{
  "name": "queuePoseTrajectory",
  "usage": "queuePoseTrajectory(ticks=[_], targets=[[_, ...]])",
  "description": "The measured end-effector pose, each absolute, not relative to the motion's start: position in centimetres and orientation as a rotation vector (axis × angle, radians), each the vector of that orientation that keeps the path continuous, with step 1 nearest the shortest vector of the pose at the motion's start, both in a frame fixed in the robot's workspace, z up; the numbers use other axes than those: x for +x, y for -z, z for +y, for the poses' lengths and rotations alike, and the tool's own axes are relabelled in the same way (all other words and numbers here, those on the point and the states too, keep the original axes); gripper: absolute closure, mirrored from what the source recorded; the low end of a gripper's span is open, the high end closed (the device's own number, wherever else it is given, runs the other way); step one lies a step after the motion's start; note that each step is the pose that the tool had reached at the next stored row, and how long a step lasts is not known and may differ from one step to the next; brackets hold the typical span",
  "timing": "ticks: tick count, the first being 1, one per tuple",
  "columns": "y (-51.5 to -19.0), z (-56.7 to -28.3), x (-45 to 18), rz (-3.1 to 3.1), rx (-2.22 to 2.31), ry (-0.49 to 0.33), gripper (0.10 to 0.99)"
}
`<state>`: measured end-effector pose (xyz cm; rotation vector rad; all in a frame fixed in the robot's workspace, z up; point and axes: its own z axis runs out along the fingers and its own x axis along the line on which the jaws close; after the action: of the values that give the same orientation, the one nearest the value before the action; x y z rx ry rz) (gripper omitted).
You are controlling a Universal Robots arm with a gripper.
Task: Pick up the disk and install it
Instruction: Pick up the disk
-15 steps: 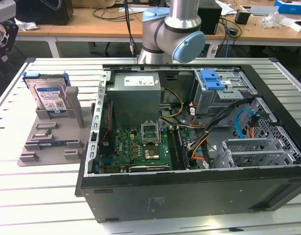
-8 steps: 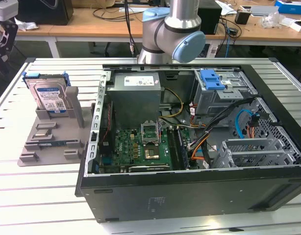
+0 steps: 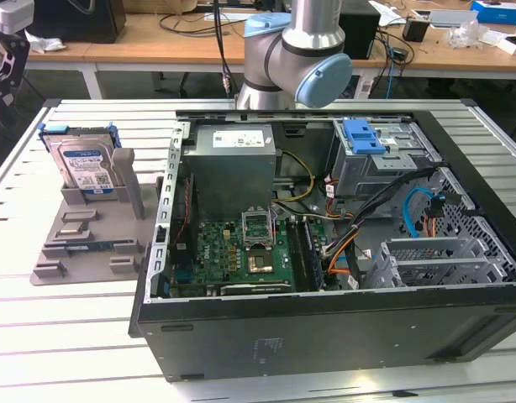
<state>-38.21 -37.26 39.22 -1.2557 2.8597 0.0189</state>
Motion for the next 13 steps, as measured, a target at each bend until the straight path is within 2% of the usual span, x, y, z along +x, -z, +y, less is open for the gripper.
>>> queuePoseTrajectory(ticks=[13], targets=[[-39.22, -37.26, -38.21, 2.789, -1.407, -0.020, 0.980]])
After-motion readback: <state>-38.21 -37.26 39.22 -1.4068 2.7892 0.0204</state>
